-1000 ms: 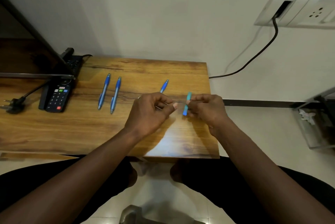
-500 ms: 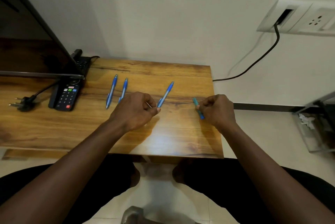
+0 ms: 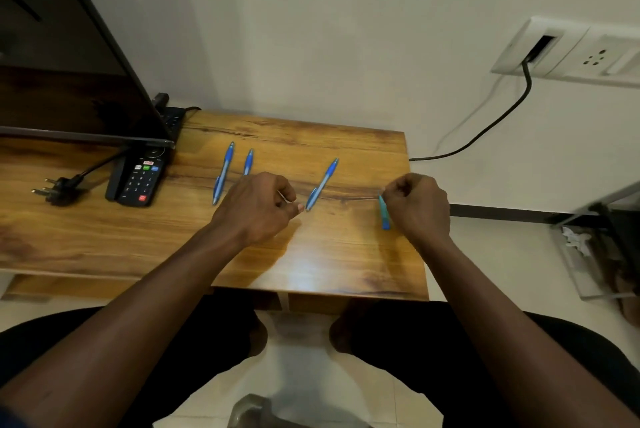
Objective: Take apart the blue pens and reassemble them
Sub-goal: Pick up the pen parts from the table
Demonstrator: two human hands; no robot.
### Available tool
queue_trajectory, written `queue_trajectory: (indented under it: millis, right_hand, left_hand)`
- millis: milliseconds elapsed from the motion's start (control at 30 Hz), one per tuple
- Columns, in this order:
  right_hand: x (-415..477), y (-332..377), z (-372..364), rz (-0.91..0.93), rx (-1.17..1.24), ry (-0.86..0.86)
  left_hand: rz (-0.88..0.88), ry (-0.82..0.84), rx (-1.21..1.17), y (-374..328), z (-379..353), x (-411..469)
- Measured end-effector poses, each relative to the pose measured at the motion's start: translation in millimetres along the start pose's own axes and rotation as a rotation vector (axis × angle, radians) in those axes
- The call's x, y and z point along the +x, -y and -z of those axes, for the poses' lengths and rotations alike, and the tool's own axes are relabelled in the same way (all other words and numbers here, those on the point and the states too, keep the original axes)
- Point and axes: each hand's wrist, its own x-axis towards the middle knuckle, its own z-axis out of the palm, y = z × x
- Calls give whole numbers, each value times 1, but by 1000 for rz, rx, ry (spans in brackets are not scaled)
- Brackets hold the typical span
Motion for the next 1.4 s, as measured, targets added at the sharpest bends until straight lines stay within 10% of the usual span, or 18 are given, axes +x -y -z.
queue_trajectory:
  millis: [267,500,1400]
  right_hand:
    - [-5,61,-31,601,-278,236]
    - [-13,45,-55,778,-580,291]
    - [-16,13,-44,970,-457,258]
  left_hand:
    - [19,-59,81,9,-2,6]
    - [9,-80,50,20,-12,2]
    - [79,-238,-10,18,-30,8]
